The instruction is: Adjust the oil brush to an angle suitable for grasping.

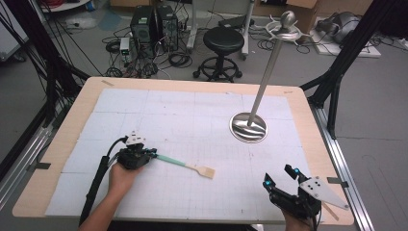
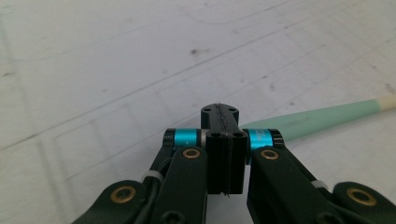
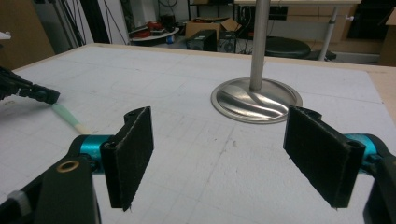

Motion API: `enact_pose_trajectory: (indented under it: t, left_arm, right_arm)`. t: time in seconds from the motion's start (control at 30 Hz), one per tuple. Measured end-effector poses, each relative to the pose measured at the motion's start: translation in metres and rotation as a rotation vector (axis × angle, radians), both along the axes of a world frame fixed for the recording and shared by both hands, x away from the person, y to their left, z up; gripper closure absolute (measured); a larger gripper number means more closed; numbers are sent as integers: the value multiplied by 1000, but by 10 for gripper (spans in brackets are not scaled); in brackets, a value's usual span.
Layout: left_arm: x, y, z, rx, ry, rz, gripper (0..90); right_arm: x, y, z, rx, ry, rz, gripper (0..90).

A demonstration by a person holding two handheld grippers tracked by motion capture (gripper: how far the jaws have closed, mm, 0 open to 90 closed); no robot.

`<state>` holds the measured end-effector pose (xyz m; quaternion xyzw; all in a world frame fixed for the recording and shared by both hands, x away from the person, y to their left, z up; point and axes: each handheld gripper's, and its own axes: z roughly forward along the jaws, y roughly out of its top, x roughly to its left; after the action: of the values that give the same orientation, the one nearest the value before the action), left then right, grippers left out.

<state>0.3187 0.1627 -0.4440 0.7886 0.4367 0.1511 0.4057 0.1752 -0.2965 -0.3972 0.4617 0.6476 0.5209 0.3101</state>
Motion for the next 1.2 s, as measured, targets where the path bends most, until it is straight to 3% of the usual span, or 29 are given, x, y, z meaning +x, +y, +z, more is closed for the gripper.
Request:
enact_pose_trajectory:
  t: [0.37, 0.7, 0.87, 1.03, 1.07, 1.1, 1.17, 1.2]
  left_arm:
    - [-3, -31, -2, -22, 11, -55, 895]
    - [-12, -65, -3, -36, 19, -132, 895]
    - [-18, -85, -2, -45, 1, -182, 895]
    - [-20, -71, 12, -100, -69, -174, 853]
    - [-22, -64, 16, -116, -89, -171, 774]
    - [-24, -59, 20, -127, -103, -167, 774]
    - [-27, -47, 26, -165, -126, -153, 612]
    - [-30, -40, 29, -192, -148, -140, 612]
  right_arm:
    - [0, 0, 0, 1, -1, 2, 235]
    - [0, -1, -1, 0, 2, 1, 235]
    - [0, -1, -1, -2, 1, 3, 235]
    - [0, -2, -1, 7, 1, 3, 234]
    - [0, -3, -1, 11, 0, 3, 235]
    - [0, -3, -1, 11, 1, 5, 234]
    - [0, -2, -1, 12, 0, 11, 234]
    - [0, -2, -1, 12, 0, 11, 234]
